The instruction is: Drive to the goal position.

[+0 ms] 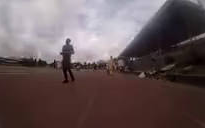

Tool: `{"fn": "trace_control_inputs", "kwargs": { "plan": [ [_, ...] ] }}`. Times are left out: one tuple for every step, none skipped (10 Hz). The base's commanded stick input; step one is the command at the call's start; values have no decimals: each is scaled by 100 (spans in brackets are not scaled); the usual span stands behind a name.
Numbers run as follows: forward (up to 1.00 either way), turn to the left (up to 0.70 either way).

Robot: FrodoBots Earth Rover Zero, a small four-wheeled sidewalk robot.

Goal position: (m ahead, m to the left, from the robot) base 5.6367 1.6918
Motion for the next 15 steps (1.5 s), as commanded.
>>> {"fn": "trace_control_inputs", "kwargs": {
  "plan": [
    [70, -35],
    [70, -35],
    [70, -35],
    [70, -35],
    [70, -32],
    [70, -21],
    [70, -11],
    [70, -1],
    [70, 0],
    [70, 0],
    [70, 0],
    [70, 0],
    [70, 0],
    [70, 0],
    [70, 0]
  ]
}}
